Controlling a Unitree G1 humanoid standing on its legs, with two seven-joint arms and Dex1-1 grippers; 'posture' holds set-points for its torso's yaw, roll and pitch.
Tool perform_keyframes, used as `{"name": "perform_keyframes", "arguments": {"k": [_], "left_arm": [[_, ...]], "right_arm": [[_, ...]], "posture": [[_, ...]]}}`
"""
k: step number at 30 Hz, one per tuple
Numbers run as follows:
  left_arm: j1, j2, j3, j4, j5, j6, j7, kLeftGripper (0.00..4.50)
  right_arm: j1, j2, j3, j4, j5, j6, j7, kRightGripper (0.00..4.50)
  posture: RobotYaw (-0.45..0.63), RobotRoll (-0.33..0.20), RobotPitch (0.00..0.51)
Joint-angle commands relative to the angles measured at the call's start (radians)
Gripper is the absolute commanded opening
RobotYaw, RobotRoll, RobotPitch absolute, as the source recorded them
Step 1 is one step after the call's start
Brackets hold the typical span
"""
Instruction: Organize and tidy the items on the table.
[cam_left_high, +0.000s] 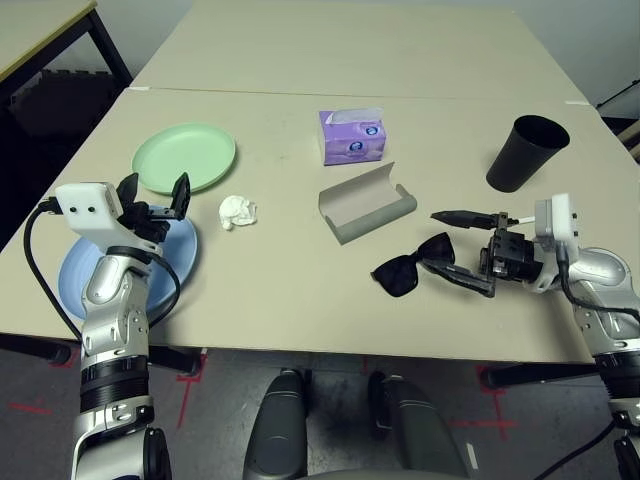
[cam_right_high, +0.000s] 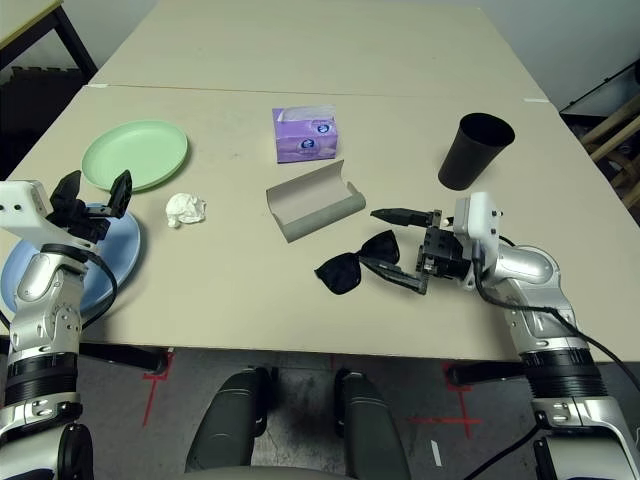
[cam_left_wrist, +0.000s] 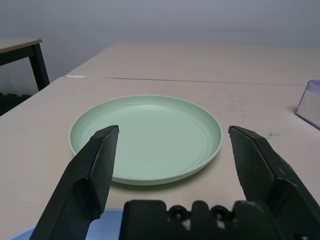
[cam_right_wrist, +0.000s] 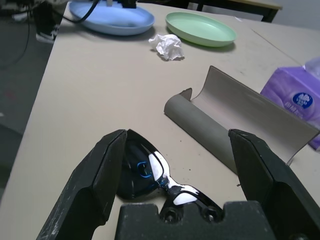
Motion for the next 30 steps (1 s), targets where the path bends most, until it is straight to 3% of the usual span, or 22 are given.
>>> {"name": "perform_keyframes", "arguments": {"k": [1, 10, 17, 23, 30], "left_arm": [[0.004, 0.007, -0.006, -0.002, 0.003, -0.004, -0.005, 4.5], [0.008, 0.02, -0.001, -0.005, 0.0, 0.005, -0.012, 4.5], [-0.014, 0.097, 0.001, 0.009, 0.004, 0.058, -0.029, 4.5], [-0.007, 0.246, 0.007, 0.022, 0.01, 0.237, -0.063, 4.5], [0.042, 0.379, 0.056, -0.025, -0.043, 0.568, -0.085, 4.5]], "right_arm": [[-0.01, 0.004, 0.003, 0.046, -0.004, -0.07, 0.027, 4.48], [0.0, 0.002, 0.012, 0.033, 0.039, 0.005, 0.051, 4.48], [-0.005, 0.007, 0.016, 0.01, 0.046, 0.055, 0.063, 4.48], [-0.011, 0.014, 0.019, 0.004, 0.038, 0.061, 0.063, 4.48], [-0.007, 0.016, 0.022, -0.004, 0.037, 0.065, 0.058, 4.48]], "posture": [[0.19, 0.0, 0.145], [0.2, 0.0, 0.148], [0.21, 0.0, 0.151], [0.21, 0.0, 0.15], [0.21, 0.0, 0.15]]}}
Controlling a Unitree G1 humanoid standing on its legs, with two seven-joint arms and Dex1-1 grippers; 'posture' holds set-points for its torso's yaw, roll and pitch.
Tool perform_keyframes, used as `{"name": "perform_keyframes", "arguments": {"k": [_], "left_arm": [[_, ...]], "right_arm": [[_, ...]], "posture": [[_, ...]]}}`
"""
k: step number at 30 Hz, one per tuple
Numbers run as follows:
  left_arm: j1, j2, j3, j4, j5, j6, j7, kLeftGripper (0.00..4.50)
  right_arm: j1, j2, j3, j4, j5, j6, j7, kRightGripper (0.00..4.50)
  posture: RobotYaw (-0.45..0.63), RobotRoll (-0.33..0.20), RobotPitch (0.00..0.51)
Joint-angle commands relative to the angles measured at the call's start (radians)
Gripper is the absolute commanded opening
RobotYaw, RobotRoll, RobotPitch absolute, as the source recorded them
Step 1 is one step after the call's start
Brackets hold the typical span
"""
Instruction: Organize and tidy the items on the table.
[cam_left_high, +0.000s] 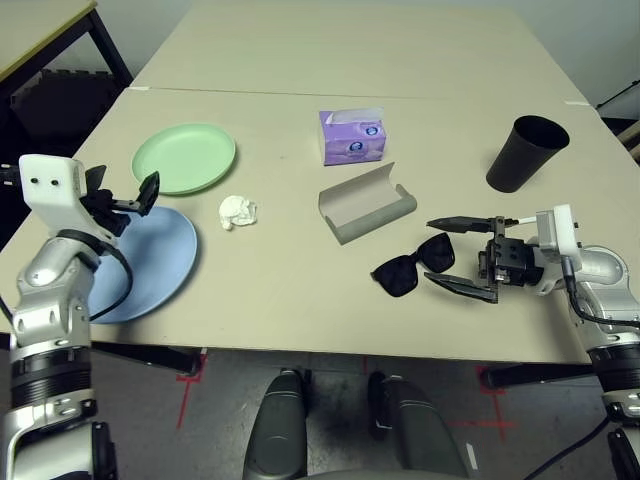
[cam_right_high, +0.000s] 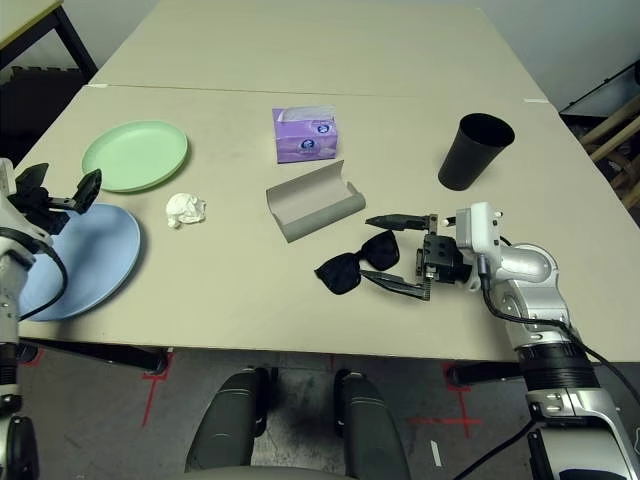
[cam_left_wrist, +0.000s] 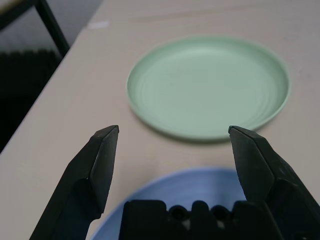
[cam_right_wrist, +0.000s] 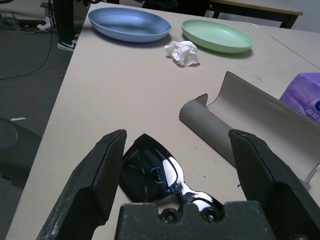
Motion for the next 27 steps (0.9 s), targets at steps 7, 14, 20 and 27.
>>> {"name": "perform_keyframes", "arguments": {"k": [7, 14, 20, 27], "left_arm": [[0.062, 0.115, 0.099, 0.034, -0.021, 0.227, -0.024, 4.5], [0.079, 0.171, 0.176, 0.112, -0.05, 0.316, -0.058, 4.5], [0.09, 0.188, 0.184, 0.125, -0.057, 0.367, -0.096, 4.5], [0.111, 0.18, 0.18, 0.089, -0.077, 0.428, -0.13, 4.5]], "right_arm": [[0.01, 0.005, 0.013, -0.027, -0.002, 0.015, -0.014, 4.48], [0.022, 0.007, 0.016, -0.04, -0.011, 0.022, -0.032, 4.48], [0.024, 0.006, 0.017, -0.049, -0.009, 0.027, -0.039, 4.48], [0.026, 0.006, 0.019, -0.058, -0.012, 0.032, -0.046, 4.48]], "posture": [[0.22, 0.0, 0.153], [0.22, 0.0, 0.155], [0.22, 0.0, 0.158], [0.22, 0.0, 0.158]]}}
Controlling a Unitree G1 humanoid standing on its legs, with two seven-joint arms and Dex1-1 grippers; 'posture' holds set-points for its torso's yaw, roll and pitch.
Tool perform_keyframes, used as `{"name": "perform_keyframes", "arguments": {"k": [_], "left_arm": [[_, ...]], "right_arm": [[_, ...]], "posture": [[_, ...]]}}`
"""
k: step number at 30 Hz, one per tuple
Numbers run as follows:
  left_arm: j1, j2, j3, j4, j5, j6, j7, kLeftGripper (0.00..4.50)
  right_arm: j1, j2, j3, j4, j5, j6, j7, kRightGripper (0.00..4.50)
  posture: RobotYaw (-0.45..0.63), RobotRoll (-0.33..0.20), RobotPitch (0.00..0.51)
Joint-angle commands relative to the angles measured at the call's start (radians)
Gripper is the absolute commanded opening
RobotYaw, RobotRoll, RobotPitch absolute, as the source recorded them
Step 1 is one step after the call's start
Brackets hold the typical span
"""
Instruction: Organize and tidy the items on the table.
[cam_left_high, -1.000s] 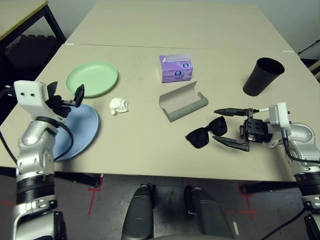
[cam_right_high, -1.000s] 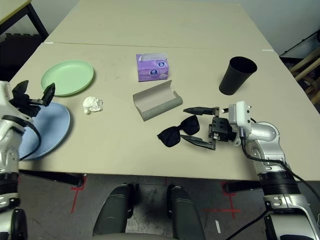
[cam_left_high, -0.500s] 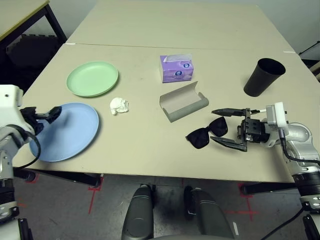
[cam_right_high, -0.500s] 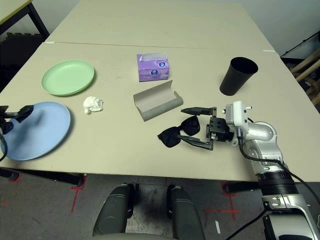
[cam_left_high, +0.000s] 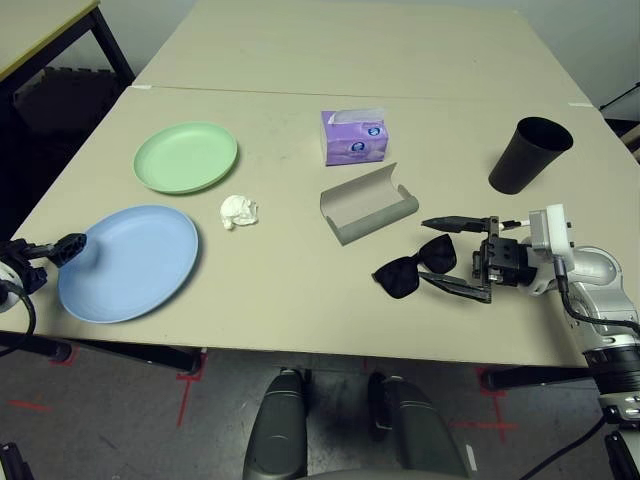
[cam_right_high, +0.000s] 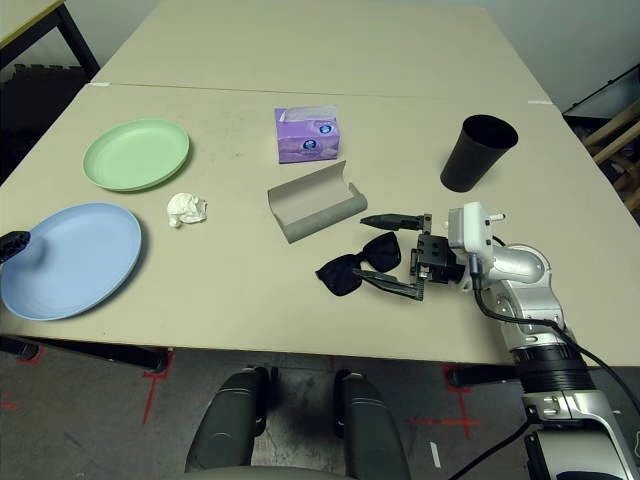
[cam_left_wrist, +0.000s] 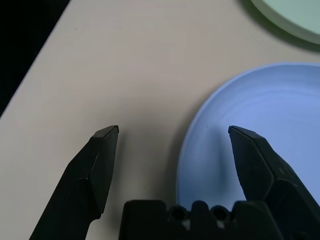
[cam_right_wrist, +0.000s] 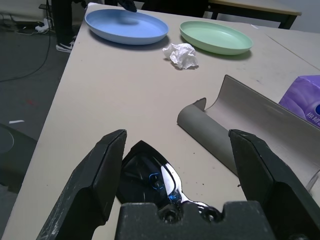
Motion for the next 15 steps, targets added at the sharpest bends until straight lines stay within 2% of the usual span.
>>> {"name": "perform_keyframes", "arguments": {"k": [1, 12, 15], "left_arm": [[0.022, 0.0, -0.002, -0.026, -0.013, 0.039, -0.017, 4.5], [0.034, -0.002, -0.015, -0.022, -0.005, 0.059, -0.026, 4.5], [0.056, 0.017, -0.038, -0.006, 0.024, 0.032, -0.038, 3.9]], "right_arm": [[0.017, -0.001, 0.013, -0.021, -0.005, 0.006, -0.004, 4.48], [0.017, -0.001, 0.018, -0.039, -0.006, 0.014, -0.017, 4.48], [0.019, -0.001, 0.018, -0.046, -0.006, 0.017, -0.021, 4.5]], "posture": [[0.22, 0.0, 0.158], [0.21, 0.0, 0.158], [0.21, 0.0, 0.159]]}}
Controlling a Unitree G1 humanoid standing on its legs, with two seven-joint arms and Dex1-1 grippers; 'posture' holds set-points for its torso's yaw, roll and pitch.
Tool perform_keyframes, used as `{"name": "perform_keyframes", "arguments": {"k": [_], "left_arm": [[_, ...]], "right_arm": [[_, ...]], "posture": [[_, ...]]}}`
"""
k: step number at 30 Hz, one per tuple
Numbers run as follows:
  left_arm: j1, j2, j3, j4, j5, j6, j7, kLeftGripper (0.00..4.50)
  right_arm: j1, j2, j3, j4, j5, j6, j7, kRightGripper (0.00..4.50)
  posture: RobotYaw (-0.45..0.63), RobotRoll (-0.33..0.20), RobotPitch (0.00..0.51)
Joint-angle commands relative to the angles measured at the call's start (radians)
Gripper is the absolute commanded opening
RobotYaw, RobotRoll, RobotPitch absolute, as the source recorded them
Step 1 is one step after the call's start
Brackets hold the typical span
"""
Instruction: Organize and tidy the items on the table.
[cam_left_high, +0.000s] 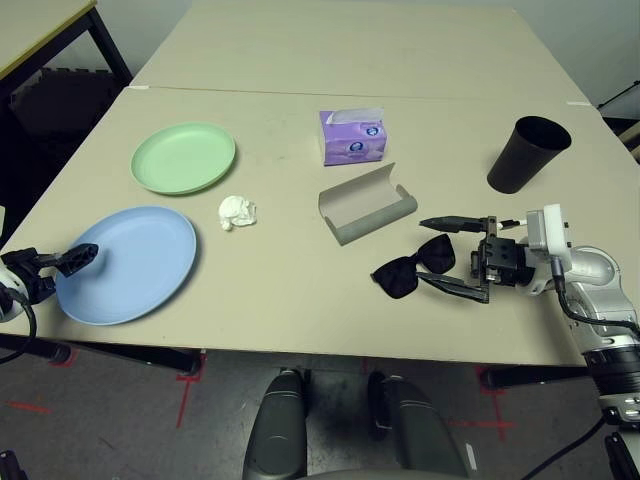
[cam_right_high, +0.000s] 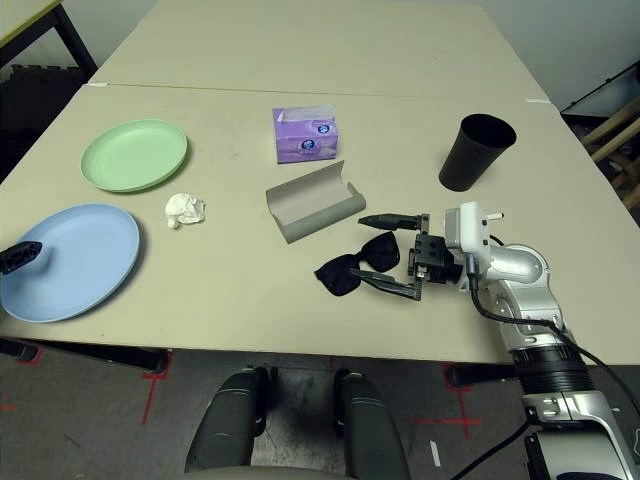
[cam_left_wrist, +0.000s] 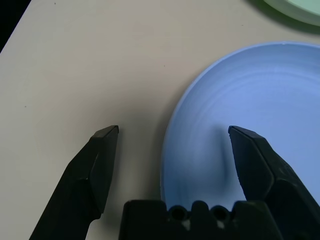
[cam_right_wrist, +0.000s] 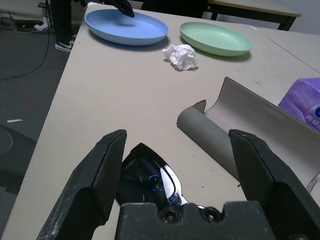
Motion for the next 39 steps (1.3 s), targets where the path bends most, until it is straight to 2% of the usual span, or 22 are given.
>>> {"name": "perform_keyframes", "arguments": {"k": [1, 9, 10, 11, 22, 31, 34, 39], "left_arm": [[0.04, 0.019, -0.034, 0.027, 0.033, -0.016, -0.021, 3.55], [0.043, 0.016, -0.018, 0.027, 0.024, -0.007, -0.022, 0.45], [0.039, 0.016, -0.016, 0.028, 0.023, -0.007, -0.022, 0.15], [0.034, 0.016, -0.014, 0.028, 0.021, -0.006, -0.022, 0.05], [-0.004, 0.029, -0.013, 0.042, 0.008, 0.004, -0.037, 0.05], [-0.002, 0.043, 0.046, 0.038, -0.039, 0.066, -0.059, 0.05], [-0.037, 0.045, 0.068, 0.012, -0.07, 0.093, -0.052, 0.05], [-0.152, 0.047, 0.025, -0.001, -0.071, 0.096, -0.034, 0.05]], "right_arm": [[0.016, -0.001, 0.011, -0.019, -0.001, 0.01, -0.007, 4.5], [0.012, -0.004, 0.011, -0.023, 0.002, 0.016, -0.02, 4.5], [0.012, -0.004, 0.012, -0.023, 0.001, 0.017, -0.02, 4.5], [0.012, -0.004, 0.012, -0.023, 0.001, 0.018, -0.021, 4.5], [0.012, -0.006, 0.016, -0.023, -0.004, 0.02, -0.026, 4.5], [0.016, -0.007, 0.016, -0.025, -0.005, 0.02, -0.029, 4.5], [0.019, -0.006, 0.015, -0.026, -0.005, 0.021, -0.031, 4.5], [0.016, -0.003, 0.02, -0.024, -0.008, 0.019, -0.031, 4.5]], "posture": [[0.21, 0.0, 0.16], [0.21, 0.0, 0.161], [0.21, 0.0, 0.161], [0.21, 0.0, 0.16], [0.21, 0.0, 0.161], [0.2, 0.0, 0.161], [0.21, 0.0, 0.161], [0.21, 0.0, 0.163]]}}
